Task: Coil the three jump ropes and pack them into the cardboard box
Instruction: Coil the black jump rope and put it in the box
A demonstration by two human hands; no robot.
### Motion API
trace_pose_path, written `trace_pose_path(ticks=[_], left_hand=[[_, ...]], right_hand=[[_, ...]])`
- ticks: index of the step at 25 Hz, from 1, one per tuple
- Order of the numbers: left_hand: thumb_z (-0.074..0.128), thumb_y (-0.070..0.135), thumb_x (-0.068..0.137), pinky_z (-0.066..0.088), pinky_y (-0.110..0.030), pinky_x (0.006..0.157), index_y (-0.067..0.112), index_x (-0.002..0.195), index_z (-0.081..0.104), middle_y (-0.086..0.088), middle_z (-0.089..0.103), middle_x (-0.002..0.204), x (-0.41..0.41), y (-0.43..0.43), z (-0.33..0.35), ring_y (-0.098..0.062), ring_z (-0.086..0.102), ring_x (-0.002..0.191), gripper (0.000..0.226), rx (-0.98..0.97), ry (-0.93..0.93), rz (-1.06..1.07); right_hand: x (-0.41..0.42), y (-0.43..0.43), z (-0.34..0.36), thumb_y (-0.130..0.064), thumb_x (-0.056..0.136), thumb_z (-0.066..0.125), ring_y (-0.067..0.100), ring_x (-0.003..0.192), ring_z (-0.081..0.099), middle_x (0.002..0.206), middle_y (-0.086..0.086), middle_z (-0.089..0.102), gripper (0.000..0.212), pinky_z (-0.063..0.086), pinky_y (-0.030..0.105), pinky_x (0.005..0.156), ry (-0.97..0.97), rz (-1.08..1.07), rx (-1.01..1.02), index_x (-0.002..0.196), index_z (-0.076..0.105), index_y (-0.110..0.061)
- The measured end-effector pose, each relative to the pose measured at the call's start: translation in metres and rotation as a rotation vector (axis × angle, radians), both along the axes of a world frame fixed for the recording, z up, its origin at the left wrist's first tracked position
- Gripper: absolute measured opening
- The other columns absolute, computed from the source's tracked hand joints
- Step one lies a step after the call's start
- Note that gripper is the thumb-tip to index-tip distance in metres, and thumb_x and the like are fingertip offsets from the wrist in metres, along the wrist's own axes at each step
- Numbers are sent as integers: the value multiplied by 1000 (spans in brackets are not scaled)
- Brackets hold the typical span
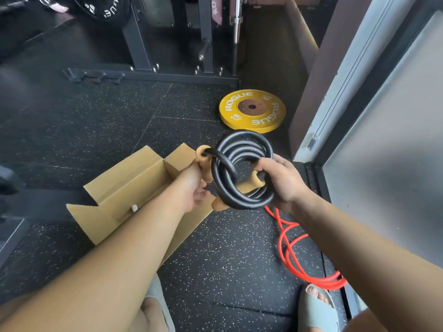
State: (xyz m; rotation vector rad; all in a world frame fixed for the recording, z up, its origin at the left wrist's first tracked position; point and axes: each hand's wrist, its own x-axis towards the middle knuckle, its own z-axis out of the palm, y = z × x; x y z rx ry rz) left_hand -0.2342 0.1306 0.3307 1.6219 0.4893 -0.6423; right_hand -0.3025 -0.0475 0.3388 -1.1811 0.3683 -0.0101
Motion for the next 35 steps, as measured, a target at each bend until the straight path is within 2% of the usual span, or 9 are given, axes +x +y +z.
trace_pose_path(ticks=[3, 5, 8, 12, 17, 23, 27, 31, 35], left_hand=[[48, 12, 94, 42, -23, 62, 16, 104, 67, -2, 69, 101, 4, -2, 1, -17, 60, 85, 22, 276, -485, 9], [46, 15, 95, 45, -18, 59, 16, 100, 65, 4, 68, 94, 3, -4, 5, -9, 61, 78, 20, 266, -640, -1], [49, 45, 89, 55, -34, 80, 16, 127, 55, -9, 70, 114, -1, -5, -3, -27, 67, 106, 48, -145, -502, -144], [86, 67, 46, 48, -39, 98, 37, 138, 25, 10, 62, 127, -21, -19, -5, -11, 59, 116, 115, 16, -429, -437], [77, 31, 54, 52, -49, 93, 35, 115, 41, 2, 69, 107, -14, -19, -6, -22, 64, 106, 71, -23, -335, -372], [76, 30, 52, 52, -54, 96, 37, 115, 42, 1, 69, 108, -20, -19, -9, -19, 66, 105, 72, -38, -407, -276], [82, 34, 54, 50, -34, 96, 26, 130, 38, 5, 68, 114, -22, -24, 0, -10, 64, 107, 88, -56, -471, -190], [82, 19, 69, 46, -24, 86, 23, 126, 37, 7, 67, 108, -28, -30, 5, -5, 63, 98, 72, -18, -518, -159], [79, 32, 48, 55, -34, 84, 35, 111, 40, 5, 69, 102, -25, -28, 6, -11, 67, 95, 74, 15, -528, -88]], right_hand=[[3, -1, 0, 7, 80, 59, 15, 48, 44, 53, 2, 51, 31, 38, 25, 48, -3, -22, -87, 60, 57, -17], [2, -1, -1, 0, 72, 64, 15, 48, 46, 55, 2, 52, 20, 40, 26, 49, 8, -44, -85, 62, 58, -16], [5, -6, -1, -3, 73, 66, 14, 52, 50, 57, -1, 55, 15, 42, 26, 53, 28, -137, -58, 70, 58, -16], [4, -8, 1, 3, 81, 57, 19, 56, 51, 62, 5, 55, 18, 44, 29, 55, 45, -176, -57, 74, 53, -14], [-3, 1, -2, -1, 75, 57, 26, 68, 53, 68, 9, 54, 14, 44, 34, 65, 67, -165, 5, 71, 53, -13], [0, -1, 2, 2, 86, 65, 30, 77, 63, 74, 5, 66, 16, 52, 39, 74, -22, -24, 23, 90, 60, -13], [3, -5, 8, -10, 87, 77, 27, 88, 72, 101, 14, 75, 31, 60, 44, 85, -90, -6, 25, 115, 65, -7], [2, 0, 3, -25, 88, 78, 17, 78, 72, 93, 6, 76, 33, 57, 39, 79, -93, -102, -15, 114, 67, -8], [-3, -7, 0, -18, 85, 73, 29, 90, 69, 100, 16, 71, 52, 55, 45, 88, -97, 86, 163, 129, 55, 3]])
